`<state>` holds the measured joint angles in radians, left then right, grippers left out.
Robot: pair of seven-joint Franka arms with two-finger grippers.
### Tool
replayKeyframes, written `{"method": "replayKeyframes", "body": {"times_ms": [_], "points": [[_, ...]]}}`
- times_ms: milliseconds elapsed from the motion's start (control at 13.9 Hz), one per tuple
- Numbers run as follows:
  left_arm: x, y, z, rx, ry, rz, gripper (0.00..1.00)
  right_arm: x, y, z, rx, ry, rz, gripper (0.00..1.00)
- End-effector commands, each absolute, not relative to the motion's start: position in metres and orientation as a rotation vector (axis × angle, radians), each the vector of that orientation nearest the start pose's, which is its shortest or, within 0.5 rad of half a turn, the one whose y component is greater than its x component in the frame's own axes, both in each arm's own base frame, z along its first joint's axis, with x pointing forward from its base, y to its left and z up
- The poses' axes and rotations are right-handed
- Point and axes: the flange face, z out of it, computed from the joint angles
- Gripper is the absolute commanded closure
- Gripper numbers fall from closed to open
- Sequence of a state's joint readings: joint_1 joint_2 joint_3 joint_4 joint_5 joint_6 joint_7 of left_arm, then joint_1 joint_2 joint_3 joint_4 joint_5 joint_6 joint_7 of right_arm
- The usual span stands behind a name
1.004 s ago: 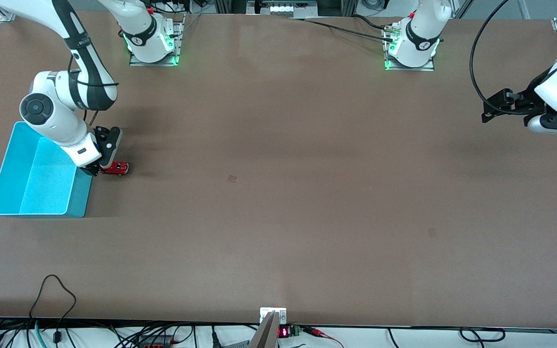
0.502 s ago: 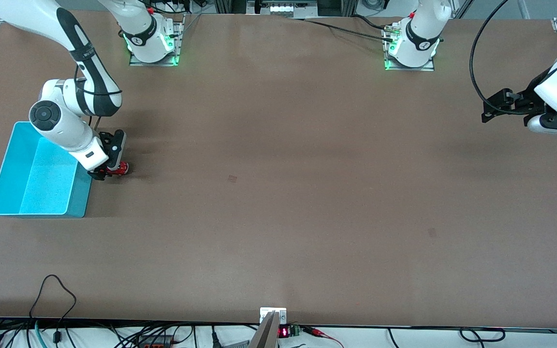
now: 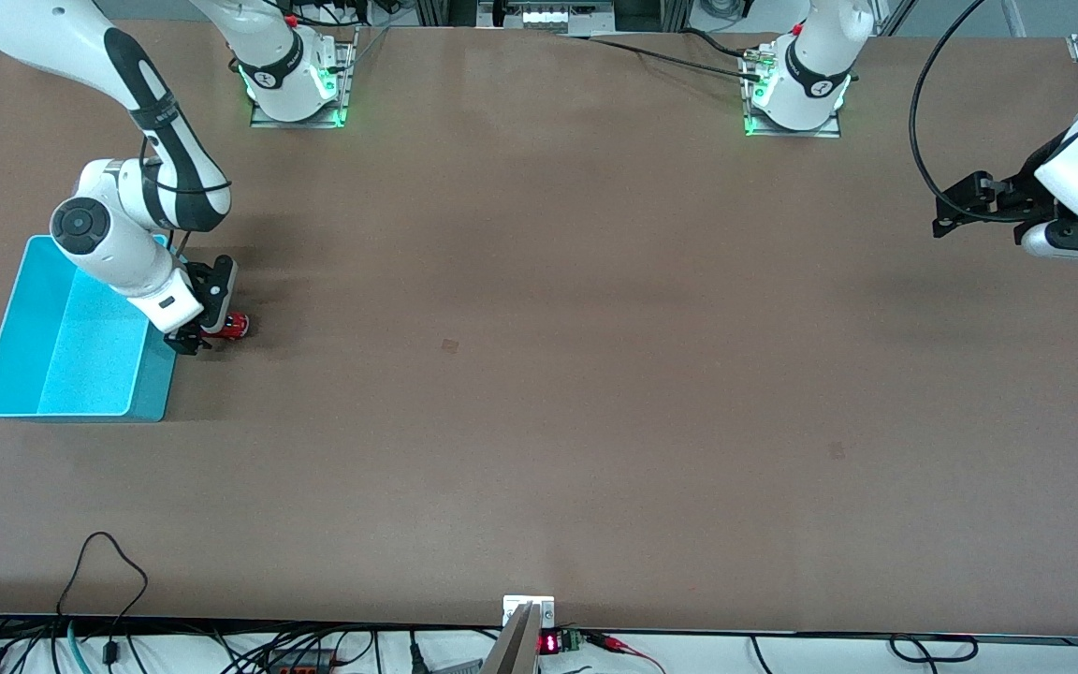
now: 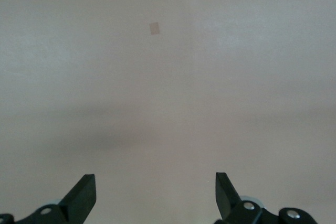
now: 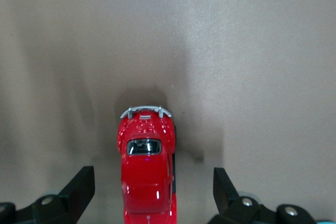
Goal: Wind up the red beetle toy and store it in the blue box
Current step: 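Close the right gripper on the red car, then lift the car with the right gripper and carry it over the box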
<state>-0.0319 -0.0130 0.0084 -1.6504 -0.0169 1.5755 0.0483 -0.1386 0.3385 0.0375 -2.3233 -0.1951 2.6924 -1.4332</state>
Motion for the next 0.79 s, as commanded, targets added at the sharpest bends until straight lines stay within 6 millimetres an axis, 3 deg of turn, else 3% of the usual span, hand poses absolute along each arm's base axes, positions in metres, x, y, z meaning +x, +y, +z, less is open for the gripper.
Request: {"method": "replayKeyframes", "body": {"times_ms": [0, 215, 430, 574, 717], "points": [[0.545, -0.012, 0.601, -3.134, 0.144, 0.094, 0.00, 0.524, -0.049, 0.190, -2.331, -2.232, 0.021, 0.09], [0.546, -0.010, 0.600, -3.132, 0.140, 0.096, 0.00, 0.525, -0.049, 0.192, -2.335, -2.231, 0.018, 0.61], [0.546, -0.008, 0.599, -3.127, 0.132, 0.099, 0.00, 0.526, -0.048, 0.196, -2.346, -2.227, 0.012, 0.97], [0.545, -0.007, 0.600, -3.127, 0.132, 0.101, 0.00, 0.530, -0.048, 0.206, -2.389, -2.192, -0.012, 1.00], [0.546, -0.005, 0.599, -3.127, 0.125, 0.104, 0.00, 0.537, -0.043, 0.228, -2.551, -2.021, -0.034, 1.00]]}}
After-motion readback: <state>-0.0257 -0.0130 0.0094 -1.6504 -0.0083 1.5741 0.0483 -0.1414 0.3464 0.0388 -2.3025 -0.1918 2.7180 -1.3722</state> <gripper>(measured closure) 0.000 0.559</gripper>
